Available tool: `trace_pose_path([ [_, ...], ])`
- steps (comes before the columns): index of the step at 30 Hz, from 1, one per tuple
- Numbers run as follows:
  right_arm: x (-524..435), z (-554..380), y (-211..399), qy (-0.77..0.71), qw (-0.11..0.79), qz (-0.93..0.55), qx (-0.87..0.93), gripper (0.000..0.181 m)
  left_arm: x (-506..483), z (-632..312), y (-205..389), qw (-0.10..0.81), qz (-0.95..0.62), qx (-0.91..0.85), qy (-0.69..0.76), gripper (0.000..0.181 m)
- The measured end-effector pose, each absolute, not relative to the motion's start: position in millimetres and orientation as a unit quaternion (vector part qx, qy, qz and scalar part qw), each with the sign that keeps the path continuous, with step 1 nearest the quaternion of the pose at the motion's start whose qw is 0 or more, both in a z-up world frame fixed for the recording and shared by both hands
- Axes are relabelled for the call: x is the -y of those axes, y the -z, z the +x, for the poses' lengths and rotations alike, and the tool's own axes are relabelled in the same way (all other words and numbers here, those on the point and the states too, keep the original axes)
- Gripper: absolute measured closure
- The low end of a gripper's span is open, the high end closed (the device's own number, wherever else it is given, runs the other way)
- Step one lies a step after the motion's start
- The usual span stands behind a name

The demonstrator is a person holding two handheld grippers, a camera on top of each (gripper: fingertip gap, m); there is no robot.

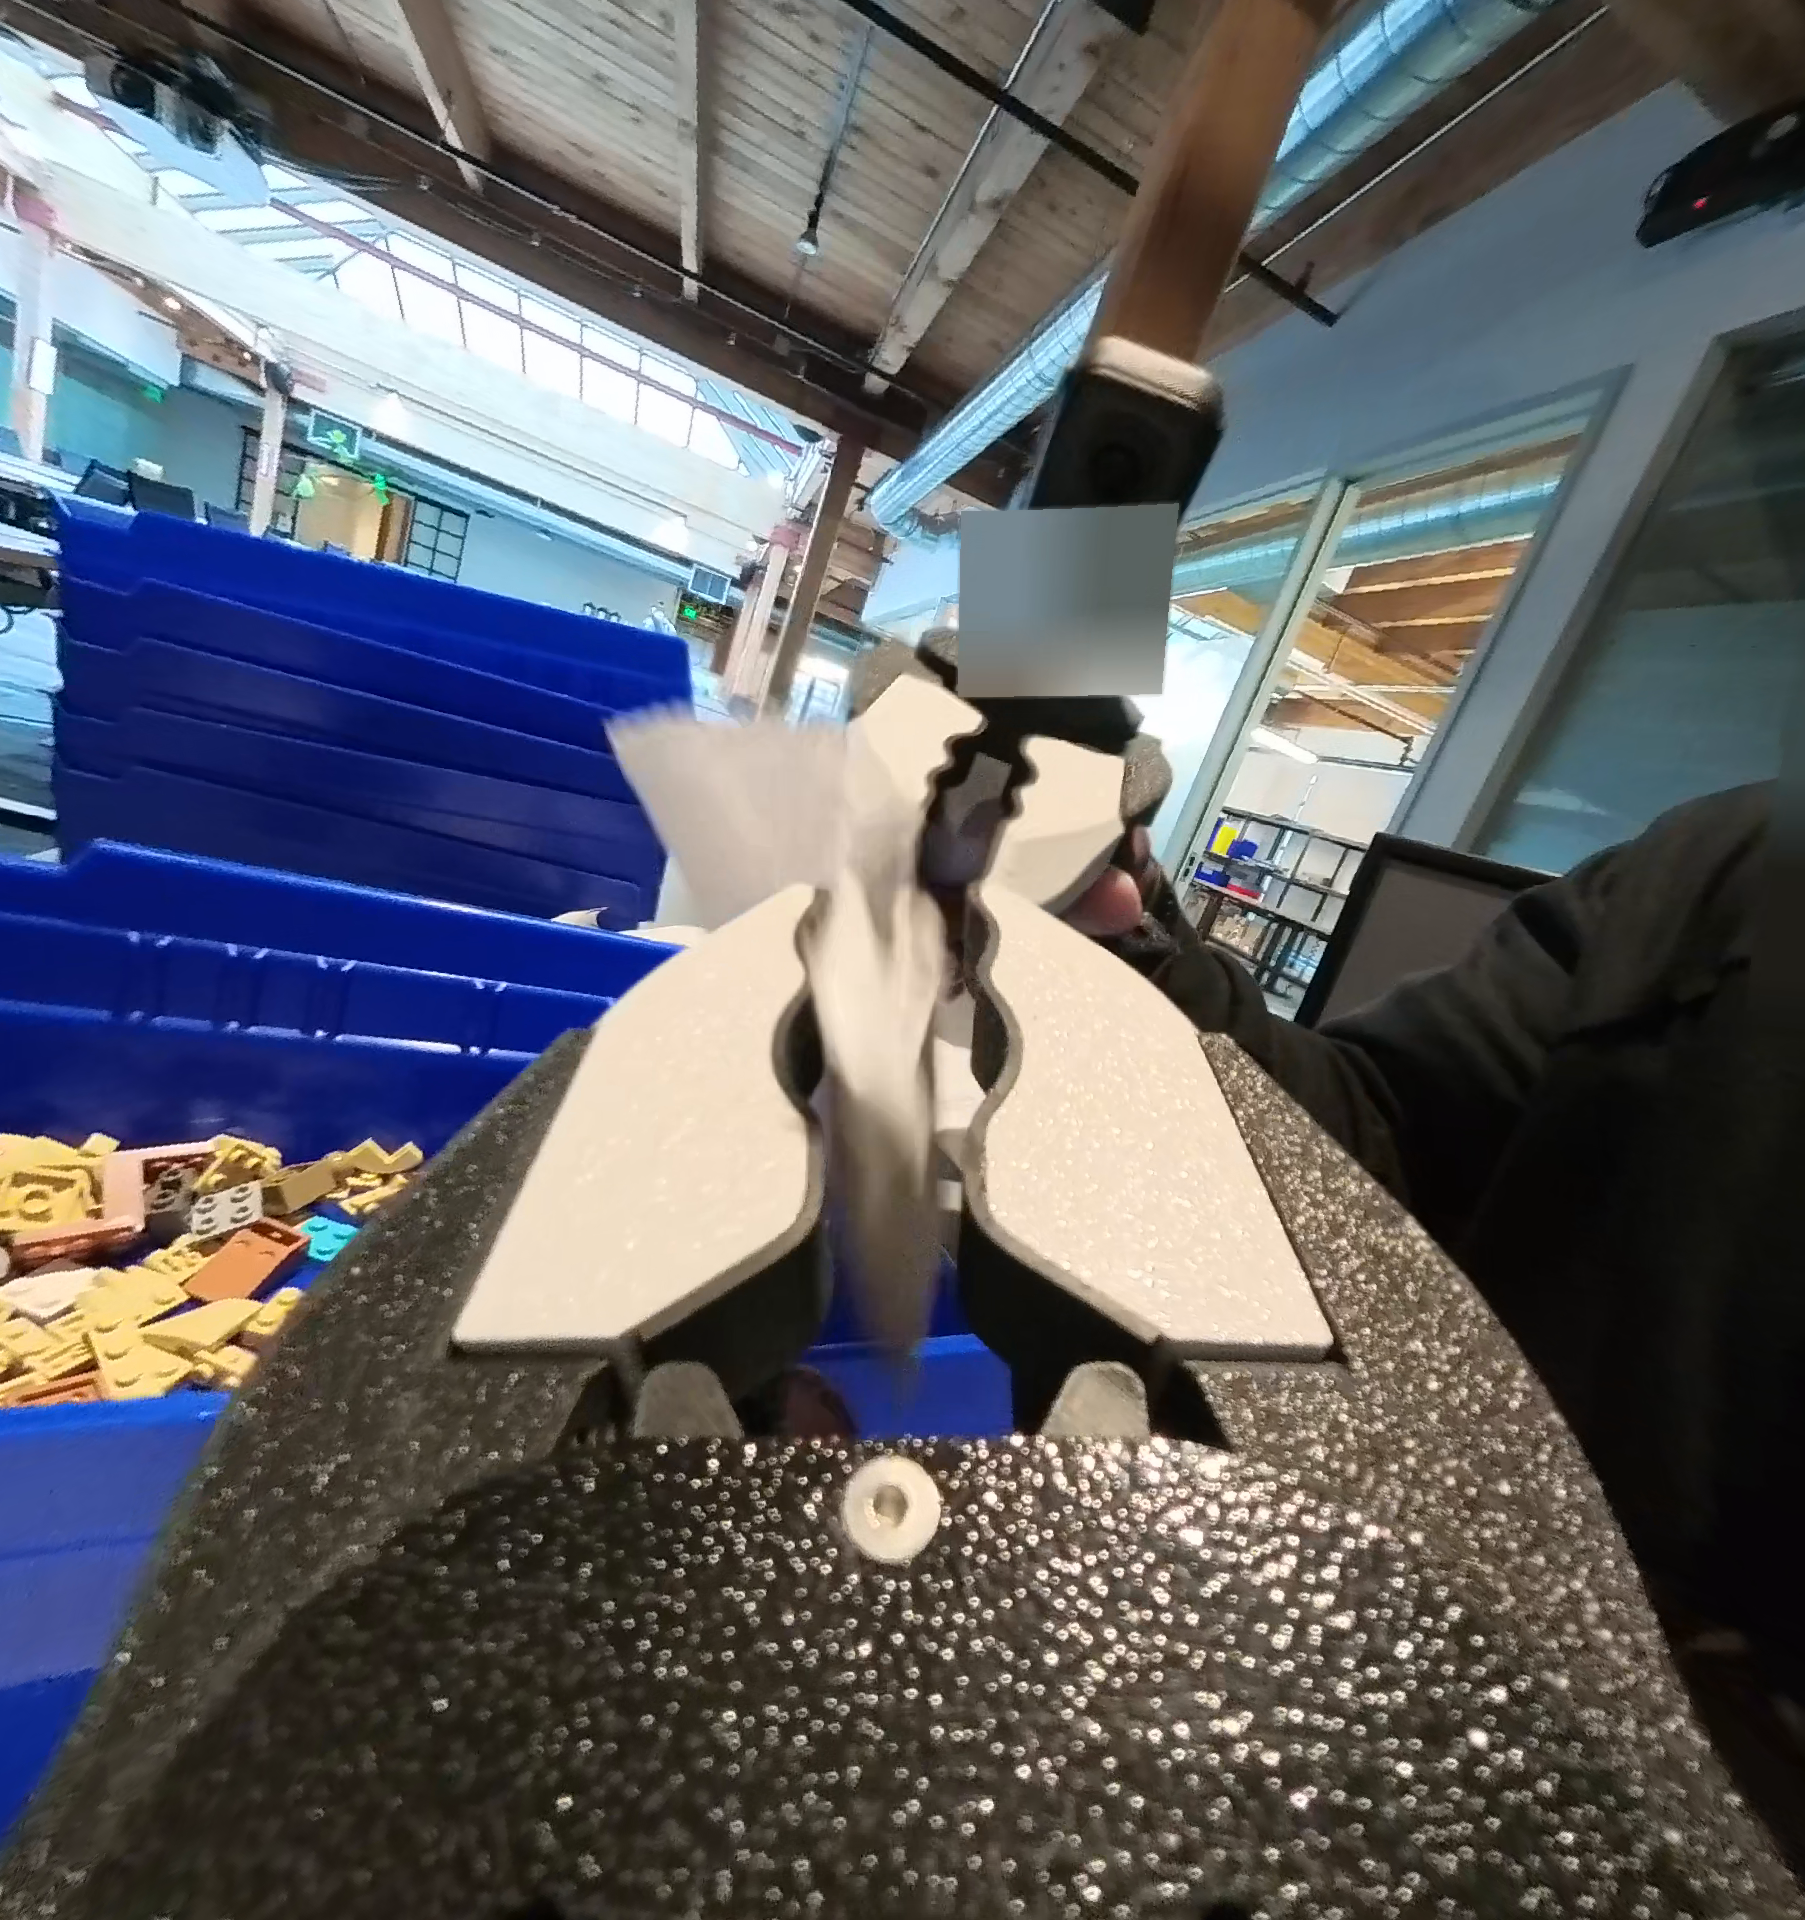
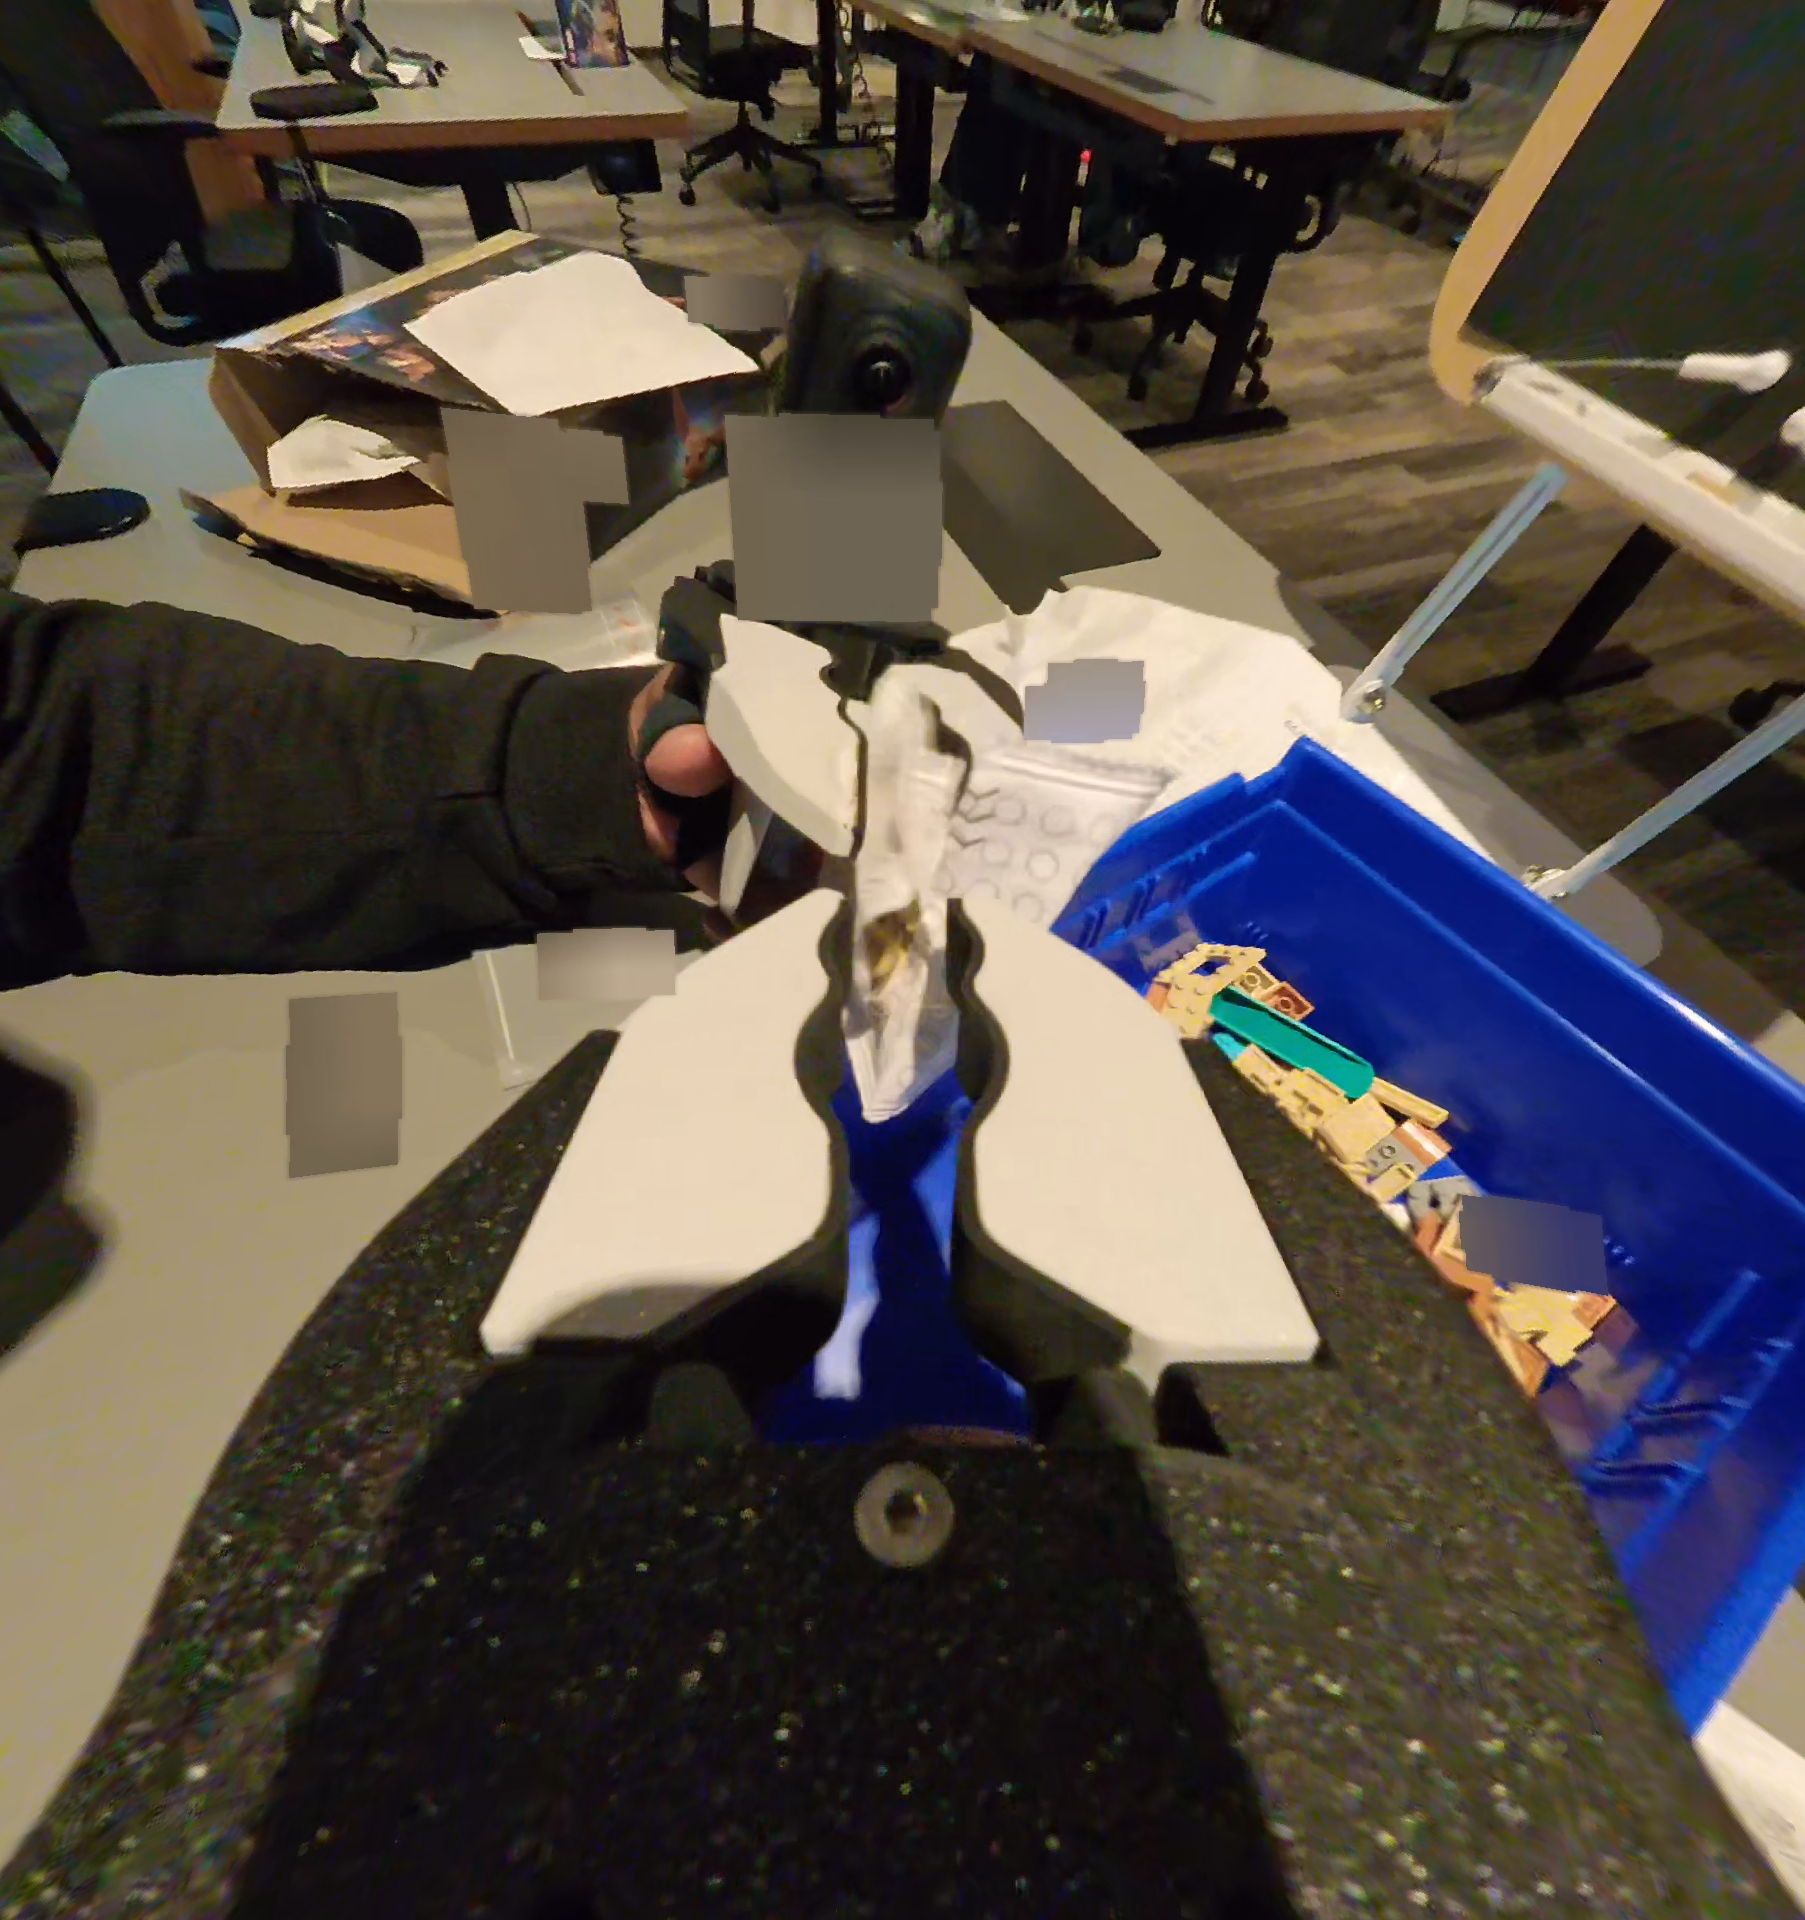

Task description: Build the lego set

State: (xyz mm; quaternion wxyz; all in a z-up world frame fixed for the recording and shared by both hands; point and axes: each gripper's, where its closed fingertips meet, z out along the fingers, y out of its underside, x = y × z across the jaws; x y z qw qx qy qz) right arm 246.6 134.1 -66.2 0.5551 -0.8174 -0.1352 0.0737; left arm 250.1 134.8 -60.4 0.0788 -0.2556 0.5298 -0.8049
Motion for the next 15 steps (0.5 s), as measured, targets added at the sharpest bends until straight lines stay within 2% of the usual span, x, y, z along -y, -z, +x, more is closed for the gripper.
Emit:
trace_pose_path([
  [1,-135.3,246.2,68.5,-0.077,0.553,-0.819,0.134,0.164,-133.9,249.7,60.3,0.080,-0.254,-0.531,0.805,0.157],
  [5,-139.5,248.7,82.2,-0.075,0.534,-0.833,0.124,0.165,-129.9,253.0,63.3,0.087,-0.259,-0.539,0.797,0.173],
  [15,-132.8,248.1,77.5,-0.071,0.537,-0.827,0.148,0.167,-144.1,263.3,50.6,0.103,-0.291,-0.486,0.817,0.174],
])
